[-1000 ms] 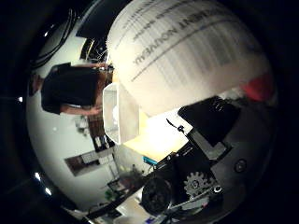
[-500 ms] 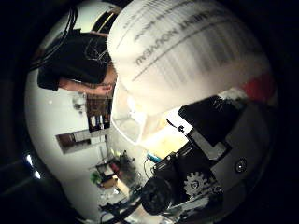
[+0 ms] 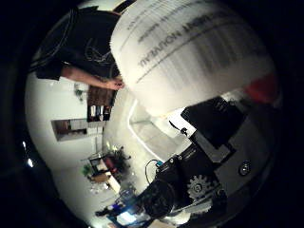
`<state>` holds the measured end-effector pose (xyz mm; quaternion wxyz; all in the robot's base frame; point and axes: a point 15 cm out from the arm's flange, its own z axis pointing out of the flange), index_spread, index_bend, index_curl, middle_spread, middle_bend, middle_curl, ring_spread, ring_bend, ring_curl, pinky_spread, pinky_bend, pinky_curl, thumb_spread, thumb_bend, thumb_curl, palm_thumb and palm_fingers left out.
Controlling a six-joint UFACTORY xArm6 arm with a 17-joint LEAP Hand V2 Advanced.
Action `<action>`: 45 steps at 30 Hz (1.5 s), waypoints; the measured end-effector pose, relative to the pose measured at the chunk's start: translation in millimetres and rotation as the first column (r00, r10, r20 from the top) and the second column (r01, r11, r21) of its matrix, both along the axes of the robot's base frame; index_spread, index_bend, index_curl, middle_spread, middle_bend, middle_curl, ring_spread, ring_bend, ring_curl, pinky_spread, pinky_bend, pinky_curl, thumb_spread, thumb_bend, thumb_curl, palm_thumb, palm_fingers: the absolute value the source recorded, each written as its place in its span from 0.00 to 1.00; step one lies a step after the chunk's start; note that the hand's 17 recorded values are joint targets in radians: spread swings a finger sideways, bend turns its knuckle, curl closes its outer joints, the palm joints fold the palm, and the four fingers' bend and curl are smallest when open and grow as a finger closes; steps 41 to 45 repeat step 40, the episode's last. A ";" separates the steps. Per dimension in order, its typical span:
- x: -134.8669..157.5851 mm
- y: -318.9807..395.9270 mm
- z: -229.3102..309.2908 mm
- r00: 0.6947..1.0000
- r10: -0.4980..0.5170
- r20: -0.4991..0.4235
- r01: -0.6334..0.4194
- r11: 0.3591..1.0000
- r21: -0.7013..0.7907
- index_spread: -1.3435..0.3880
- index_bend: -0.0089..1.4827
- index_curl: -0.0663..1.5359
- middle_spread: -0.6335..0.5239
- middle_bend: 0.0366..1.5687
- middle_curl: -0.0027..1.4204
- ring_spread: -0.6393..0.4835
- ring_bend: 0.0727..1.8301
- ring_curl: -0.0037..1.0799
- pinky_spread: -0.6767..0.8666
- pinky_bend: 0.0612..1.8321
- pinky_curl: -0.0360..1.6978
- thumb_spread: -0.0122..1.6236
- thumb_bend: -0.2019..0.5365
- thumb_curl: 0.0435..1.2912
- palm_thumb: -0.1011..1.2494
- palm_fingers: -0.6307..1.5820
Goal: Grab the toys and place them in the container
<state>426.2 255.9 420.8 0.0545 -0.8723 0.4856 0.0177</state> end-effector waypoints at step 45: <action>-18.0 57.3 -23.6 0.974 0.228 -0.014 -0.227 0.973 0.027 0.49 0.11 0.31 0.40 0.17 0.28 0.58 0.24 0.23 0.68 0.42 0.20 0.55 0.23 0.17 0.09 0.28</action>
